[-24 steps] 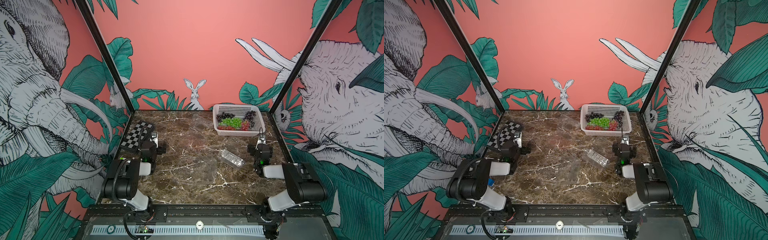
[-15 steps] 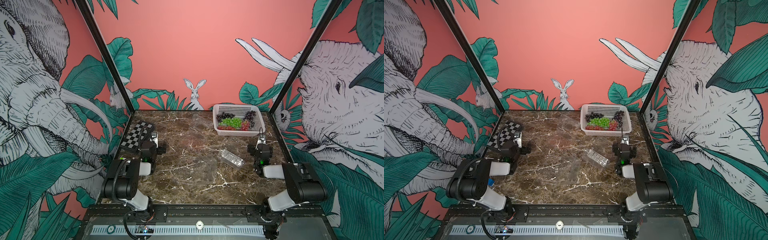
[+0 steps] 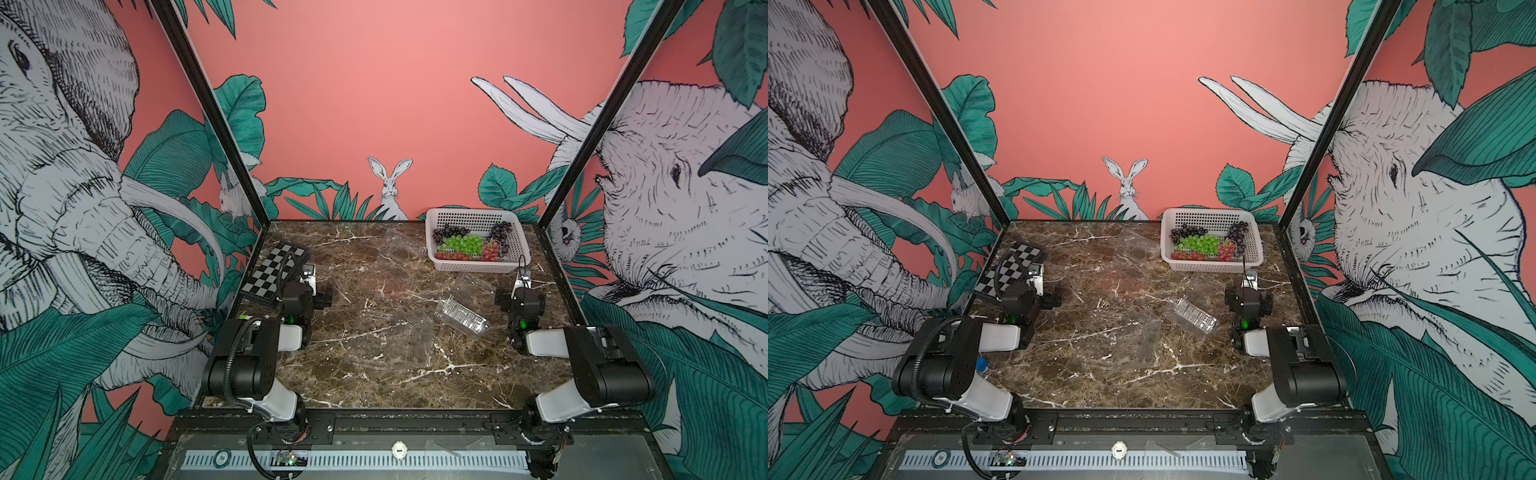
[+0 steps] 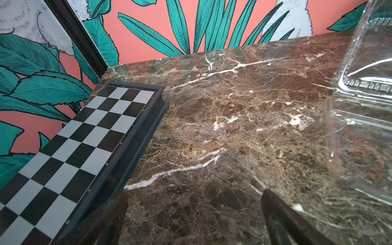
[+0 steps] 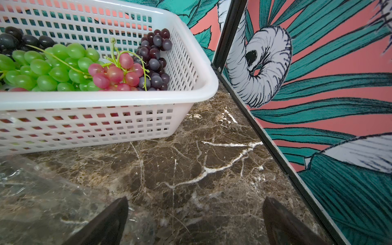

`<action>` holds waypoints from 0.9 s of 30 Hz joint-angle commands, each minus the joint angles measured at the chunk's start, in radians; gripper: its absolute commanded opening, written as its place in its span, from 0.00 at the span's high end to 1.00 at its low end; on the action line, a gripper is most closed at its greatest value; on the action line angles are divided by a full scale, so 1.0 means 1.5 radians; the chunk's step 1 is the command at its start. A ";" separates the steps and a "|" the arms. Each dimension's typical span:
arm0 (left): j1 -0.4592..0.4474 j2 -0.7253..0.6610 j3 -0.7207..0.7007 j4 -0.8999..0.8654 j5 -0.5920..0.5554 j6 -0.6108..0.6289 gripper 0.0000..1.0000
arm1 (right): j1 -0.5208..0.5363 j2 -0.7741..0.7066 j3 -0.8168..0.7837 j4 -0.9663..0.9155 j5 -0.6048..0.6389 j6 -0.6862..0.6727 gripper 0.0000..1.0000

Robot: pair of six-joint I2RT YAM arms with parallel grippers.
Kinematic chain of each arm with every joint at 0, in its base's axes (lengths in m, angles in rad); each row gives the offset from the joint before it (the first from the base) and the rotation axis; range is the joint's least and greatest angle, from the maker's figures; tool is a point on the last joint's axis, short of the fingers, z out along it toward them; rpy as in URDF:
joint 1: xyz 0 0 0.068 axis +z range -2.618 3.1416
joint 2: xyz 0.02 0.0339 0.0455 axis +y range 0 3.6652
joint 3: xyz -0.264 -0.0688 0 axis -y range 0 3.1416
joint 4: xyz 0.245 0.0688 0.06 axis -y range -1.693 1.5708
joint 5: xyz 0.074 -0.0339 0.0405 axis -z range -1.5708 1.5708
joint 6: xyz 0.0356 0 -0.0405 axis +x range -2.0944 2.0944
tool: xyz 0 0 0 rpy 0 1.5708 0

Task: Pack grapes into containers
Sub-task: Adjust the packing box at the center of the board.

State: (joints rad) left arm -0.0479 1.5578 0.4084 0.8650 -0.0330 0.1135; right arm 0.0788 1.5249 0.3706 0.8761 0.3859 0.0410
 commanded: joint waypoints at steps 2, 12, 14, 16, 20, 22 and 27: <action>0.002 -0.003 0.006 -0.002 0.011 0.006 0.01 | 0.001 0.003 0.005 0.011 0.005 0.000 0.02; 0.002 -0.048 0.013 -0.042 -0.044 -0.006 0.01 | 0.002 0.000 0.003 0.017 0.019 0.004 0.02; 0.002 -0.116 0.053 -0.188 -0.118 -0.045 0.00 | -0.002 -0.015 0.003 -0.007 0.020 0.017 0.02; 0.001 -0.175 0.087 -0.300 -0.198 -0.120 0.00 | -0.003 -0.018 -0.011 0.027 0.015 0.009 0.02; 0.001 -0.241 0.123 -0.439 -0.205 -0.373 0.01 | -0.002 -0.027 -0.039 0.069 0.007 0.006 0.02; 0.002 -0.252 0.137 -0.478 -0.122 -0.444 0.00 | -0.002 -0.032 -0.061 0.103 0.003 0.005 0.02; 0.002 -0.248 0.225 -0.609 0.042 -0.497 0.00 | 0.014 -0.157 -0.031 -0.067 0.090 0.028 0.02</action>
State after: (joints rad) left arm -0.0452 1.1854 0.6884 0.1558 -0.1101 -0.4801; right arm 0.0872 1.4345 0.2726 0.9024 0.4225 0.0467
